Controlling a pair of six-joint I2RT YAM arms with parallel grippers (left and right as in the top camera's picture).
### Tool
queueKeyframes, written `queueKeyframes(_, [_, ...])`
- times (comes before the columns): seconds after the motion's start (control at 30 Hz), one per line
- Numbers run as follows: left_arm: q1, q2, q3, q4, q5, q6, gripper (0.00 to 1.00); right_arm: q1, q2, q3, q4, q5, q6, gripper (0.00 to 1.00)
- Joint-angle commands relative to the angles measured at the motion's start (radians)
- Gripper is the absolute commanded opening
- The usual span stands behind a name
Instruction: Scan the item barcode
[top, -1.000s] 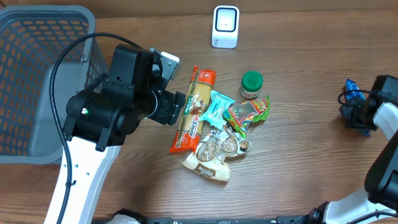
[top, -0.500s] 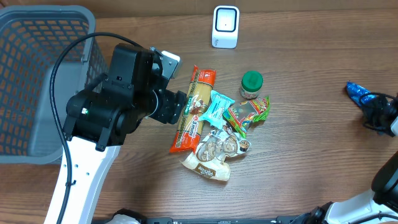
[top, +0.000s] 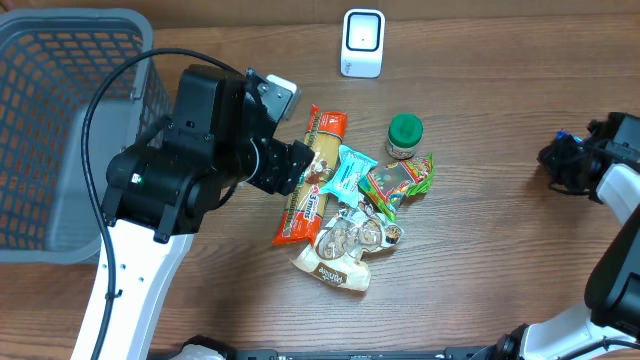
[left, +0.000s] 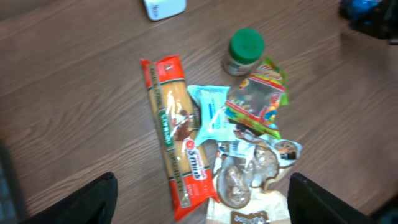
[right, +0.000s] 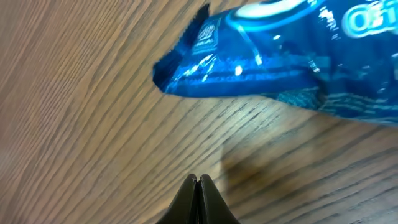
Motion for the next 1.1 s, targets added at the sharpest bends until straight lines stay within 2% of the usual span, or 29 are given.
queueKeyframes(0.0, [0.003,-0.014,-0.006,0.006,0.049,-0.009,0.78,-0.040,0.026,-0.003,0.017,0.063,0.023,0.04])
queueKeyframes(0.33, [0.003,-0.014,-0.006,0.055,0.050,-0.009,0.79,-0.079,0.111,0.006,0.119,0.031,0.018,0.04])
queueKeyframes(0.53, [0.003,-0.014,-0.006,0.055,0.051,-0.010,0.79,-0.085,0.205,0.059,0.163,0.037,0.013,0.04])
queueKeyframes(0.7, [0.003,-0.014,-0.006,0.067,0.071,-0.010,0.80,-0.106,0.211,0.114,0.167,0.082,-0.003,0.04])
queueKeyframes(1.07, [0.003,-0.013,-0.006,0.117,0.076,-0.037,0.86,-0.251,0.211,0.155,0.148,0.194,-0.032,0.04])
